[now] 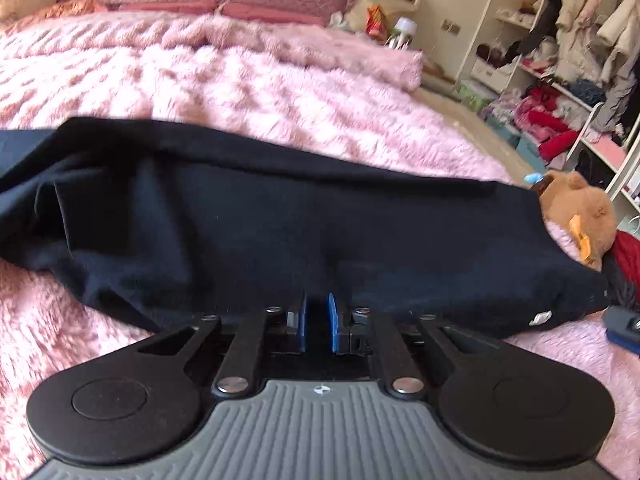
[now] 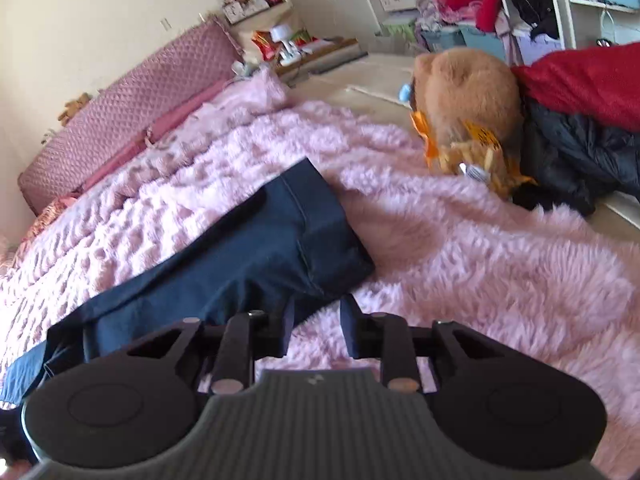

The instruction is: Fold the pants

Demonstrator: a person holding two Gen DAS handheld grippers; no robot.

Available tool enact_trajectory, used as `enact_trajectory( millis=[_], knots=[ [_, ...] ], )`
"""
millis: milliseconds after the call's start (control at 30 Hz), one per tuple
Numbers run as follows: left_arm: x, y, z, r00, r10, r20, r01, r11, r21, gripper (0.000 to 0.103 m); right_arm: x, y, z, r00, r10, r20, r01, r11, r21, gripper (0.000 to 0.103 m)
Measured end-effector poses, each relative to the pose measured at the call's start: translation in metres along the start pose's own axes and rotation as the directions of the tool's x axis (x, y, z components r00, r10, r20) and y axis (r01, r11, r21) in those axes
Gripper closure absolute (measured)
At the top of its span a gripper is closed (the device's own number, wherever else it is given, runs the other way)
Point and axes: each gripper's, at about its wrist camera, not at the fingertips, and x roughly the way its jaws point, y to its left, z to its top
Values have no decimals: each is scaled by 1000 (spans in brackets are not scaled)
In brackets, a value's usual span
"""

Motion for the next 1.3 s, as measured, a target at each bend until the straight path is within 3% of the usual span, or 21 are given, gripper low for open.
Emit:
enact_trajectory(
  millis=[167,300,400,567,633,667,733,800,867,900,1000,1100,1200,1300],
  knots=[
    [-12,-4,-24,998,48,35,-51,997,65,93,21,33,10,990,138,-27,-140,985,-96,75],
    [-15,-1,-29,999,49,21,-50,997,67,93,64,70,8,974,208,-90,-214,974,-68,74],
    [-14,0,-31,998,60,5,-60,996,60,93,119,91,11,955,234,-184,-229,972,47,75],
    [-14,1,-34,998,65,-4,-65,997,32,93,202,118,20,883,347,-317,-246,916,316,77],
    [-14,7,-33,998,49,-40,-50,999,-14,94,221,127,25,897,309,-317,-202,923,328,85],
    [-15,11,-34,998,37,-56,-39,998,-44,94,223,130,29,922,280,-268,-190,929,318,88],
    [-19,18,-34,997,0,-80,-6,997,-72,94,208,132,36,989,130,-68,-110,962,252,88],
    [-31,31,-34,994,-77,-74,69,992,-107,94,196,140,40,1000,10,25,-14,990,142,88],
    [-46,49,-34,988,-133,-78,123,985,-124,93,183,146,38,997,58,53,-61,996,68,88],
    [-58,59,-35,990,-127,-64,119,987,-111,92,176,150,34,995,81,63,-83,996,29,88],
    [-95,94,-34,1000,13,28,-12,999,-48,91,150,170,18,986,144,81,-134,984,-121,88],
    [-127,146,-27,981,183,71,-175,978,-111,86,127,202,-4,968,242,61,-219,942,-253,88],
    [-156,209,-19,949,302,85,-273,928,-252,86,108,249,-35,938,346,7,-320,875,-364,88],
    [-178,269,-10,917,391,74,-334,858,-390,85,87,304,-74,894,444,-62,-414,765,-493,87]
  ],
)
